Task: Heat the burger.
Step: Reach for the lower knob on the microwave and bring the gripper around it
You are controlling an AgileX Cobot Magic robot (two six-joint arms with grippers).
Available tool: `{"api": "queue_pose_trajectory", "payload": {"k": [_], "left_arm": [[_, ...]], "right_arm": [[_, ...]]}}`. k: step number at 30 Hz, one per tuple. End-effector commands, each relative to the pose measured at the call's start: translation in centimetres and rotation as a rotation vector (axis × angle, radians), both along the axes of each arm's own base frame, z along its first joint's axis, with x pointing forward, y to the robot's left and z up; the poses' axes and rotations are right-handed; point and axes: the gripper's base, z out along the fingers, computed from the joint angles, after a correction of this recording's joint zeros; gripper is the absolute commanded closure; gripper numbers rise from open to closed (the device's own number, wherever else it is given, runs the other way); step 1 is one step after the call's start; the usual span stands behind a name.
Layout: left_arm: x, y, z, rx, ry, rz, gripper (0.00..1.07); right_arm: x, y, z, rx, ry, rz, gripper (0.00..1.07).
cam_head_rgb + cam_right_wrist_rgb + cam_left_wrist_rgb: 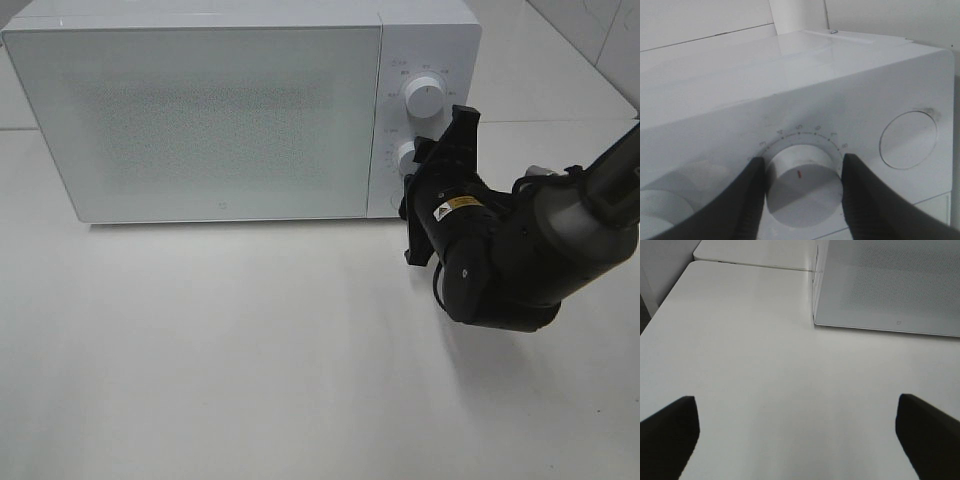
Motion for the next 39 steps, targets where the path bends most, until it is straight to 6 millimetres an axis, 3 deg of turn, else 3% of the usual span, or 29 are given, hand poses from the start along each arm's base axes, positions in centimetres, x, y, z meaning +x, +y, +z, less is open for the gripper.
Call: {"api": "queue_pose_trajectory", "payload": {"k": [1, 16, 28, 30, 39], "left_arm": [[-0.2, -0.1, 0.0, -0.003, -0.028, 0.0, 0.07], [-0.2, -0.1, 0.0, -0.003, -0.028, 0.0, 0.07], [-0.2, -0.1, 0.0, -0.003, -0.028, 0.0, 0.07], [-0.2, -0.1, 0.0, -0.003, -0.028, 0.0, 0.07], [-0.2, -0.1, 0.0, -0.003, -0.028, 0.0, 0.07]], "right_arm": [[0.3, 1.7, 3.2, 0.032, -0.274, 0.098, 1.07], [0.3, 1.7, 3.2, 0.002, -0.278, 0.1, 1.04], [0.4, 1.2, 3.1, -0.036, -0.271, 0.046, 0.83], [0.4, 0.9, 3.0, -0.052, -0.257, 0.011, 0.75], [0.4, 0.6, 2.6, -0.054, -0.199, -0.014, 0.64]]}}
